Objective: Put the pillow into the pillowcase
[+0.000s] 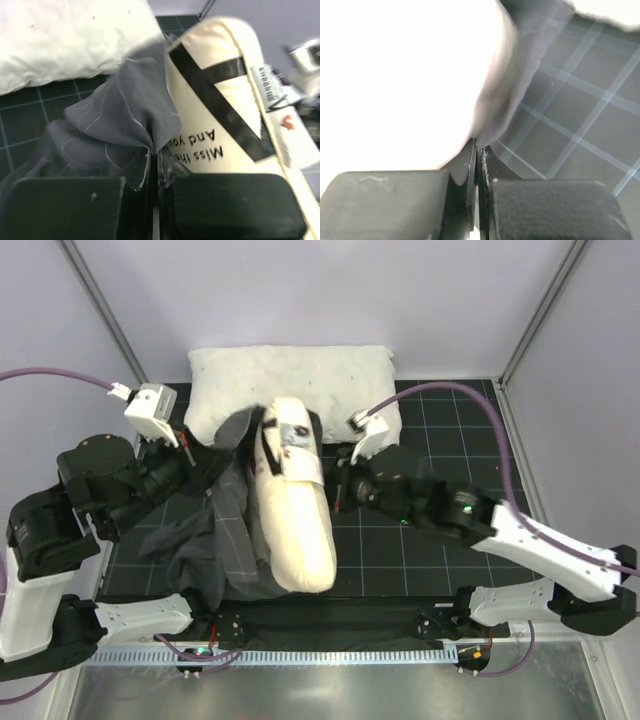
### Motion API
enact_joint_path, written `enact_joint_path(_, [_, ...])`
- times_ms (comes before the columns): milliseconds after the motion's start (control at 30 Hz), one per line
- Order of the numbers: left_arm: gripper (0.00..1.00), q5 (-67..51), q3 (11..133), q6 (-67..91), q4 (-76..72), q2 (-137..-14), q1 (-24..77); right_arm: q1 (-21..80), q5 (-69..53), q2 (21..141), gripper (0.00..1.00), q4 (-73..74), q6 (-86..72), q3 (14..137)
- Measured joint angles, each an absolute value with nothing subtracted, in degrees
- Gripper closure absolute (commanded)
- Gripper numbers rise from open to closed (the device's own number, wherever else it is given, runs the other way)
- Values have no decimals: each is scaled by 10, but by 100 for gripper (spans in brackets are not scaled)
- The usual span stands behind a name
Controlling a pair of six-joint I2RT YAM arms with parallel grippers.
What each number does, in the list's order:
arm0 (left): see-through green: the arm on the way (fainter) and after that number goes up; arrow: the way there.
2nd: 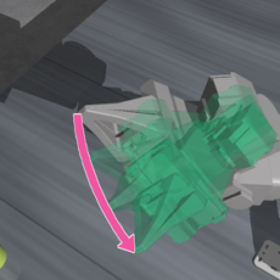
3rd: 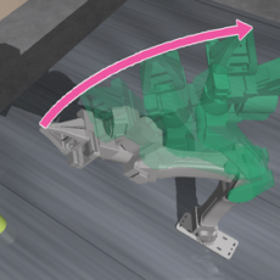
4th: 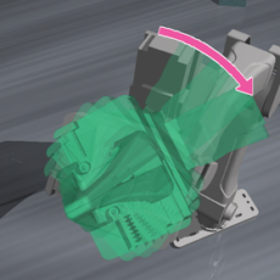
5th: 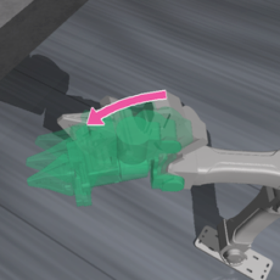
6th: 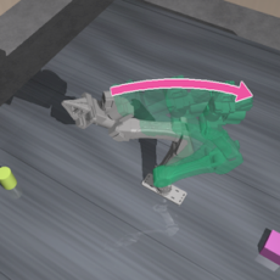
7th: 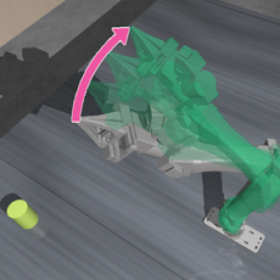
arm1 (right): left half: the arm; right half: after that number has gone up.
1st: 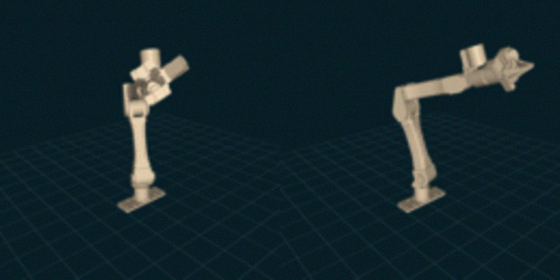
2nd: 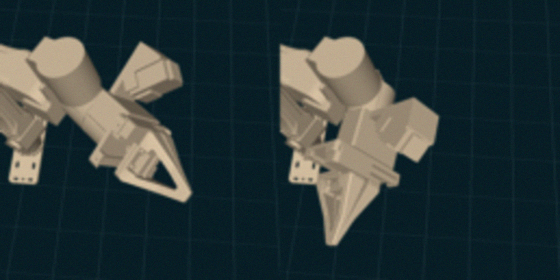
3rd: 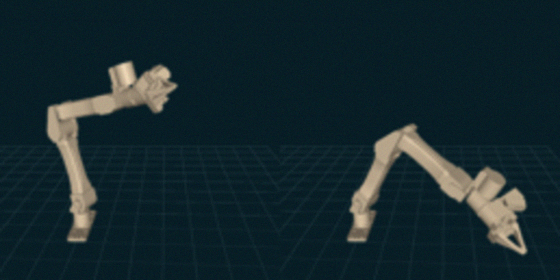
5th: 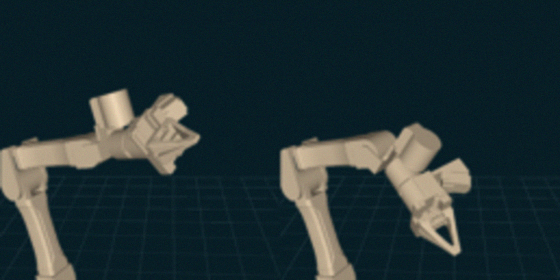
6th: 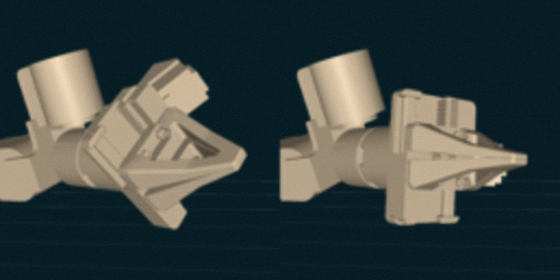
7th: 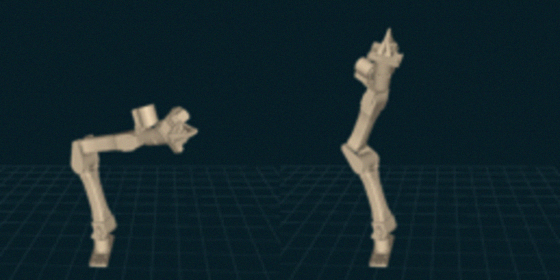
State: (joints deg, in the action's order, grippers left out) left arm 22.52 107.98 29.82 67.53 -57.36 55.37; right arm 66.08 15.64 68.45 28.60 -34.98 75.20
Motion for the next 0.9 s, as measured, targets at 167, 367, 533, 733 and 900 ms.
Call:
enact_joint_path(167, [100,218,1095,315,612,-619,554,662,184,644,96,373,-320,950])
enact_joint_path(367, [99,178,1134,348,555,-679,554,660,245,607,96,446,-285,1156])
enact_joint_path(533, [100,143,1117,390,512,-688,555,660,295,550,96,450,-278,1148])
enact_joint_path(733, [99,139,1162,414,528,-705,555,653,342,509,96,430,-278,941])
enact_joint_path(900, [100,134,1334,417,554,-775,555,635,291,533,96,417,-274,867])
